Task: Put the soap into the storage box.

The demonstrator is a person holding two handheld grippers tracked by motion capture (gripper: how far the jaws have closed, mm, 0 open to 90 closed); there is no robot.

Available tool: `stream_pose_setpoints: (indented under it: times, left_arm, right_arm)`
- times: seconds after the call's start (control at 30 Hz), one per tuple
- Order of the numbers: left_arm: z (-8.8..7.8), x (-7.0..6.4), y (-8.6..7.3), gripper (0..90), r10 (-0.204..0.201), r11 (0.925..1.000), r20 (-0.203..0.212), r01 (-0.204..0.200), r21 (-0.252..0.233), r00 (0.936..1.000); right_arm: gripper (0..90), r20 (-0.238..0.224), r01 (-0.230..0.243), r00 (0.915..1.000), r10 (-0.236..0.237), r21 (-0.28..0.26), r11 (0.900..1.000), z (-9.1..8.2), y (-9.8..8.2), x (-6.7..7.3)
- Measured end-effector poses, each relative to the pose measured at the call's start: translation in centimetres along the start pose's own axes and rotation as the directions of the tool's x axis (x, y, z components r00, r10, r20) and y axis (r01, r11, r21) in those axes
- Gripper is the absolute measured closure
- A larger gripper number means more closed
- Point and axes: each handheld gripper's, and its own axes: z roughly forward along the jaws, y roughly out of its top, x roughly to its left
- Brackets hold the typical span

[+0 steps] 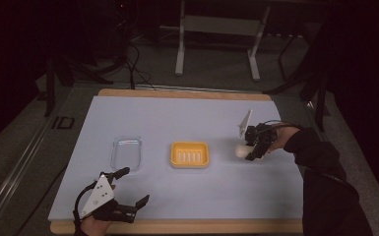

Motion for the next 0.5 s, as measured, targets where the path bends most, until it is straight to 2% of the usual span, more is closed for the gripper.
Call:
stream_pose_setpoints:
  times: [0.17, 0.33, 0.5]
  left_arm:
    - [0.0, 0.0, 0.0, 1.1, -0.001, 1.0, 0.0, 0.001, 0.0, 1.0]
    - [0.0, 0.0, 0.0, 1.1, 0.001, 1.0, 0.0, -0.001, 0.003, 1.0]
    - [0.0, 0.0, 0.0, 1.1, 0.001, 1.0, -0.002, -0.001, 0.005, 1.0]
  right_arm:
    - [49.9, 0.001, -0.013, 0.9999, 0.013, -0.01, 1.0, -0.8, 0.5, -0.1]
    - [49.9, 0.02, 0.019, 0.9996, -0.018, -0.021, 1.0, -1.7, 1.4, 0.1]
    - [49.9, 0.023, 0.026, 0.9994, -0.025, -0.018, 0.999, -2.0, 2.3, 0.2]
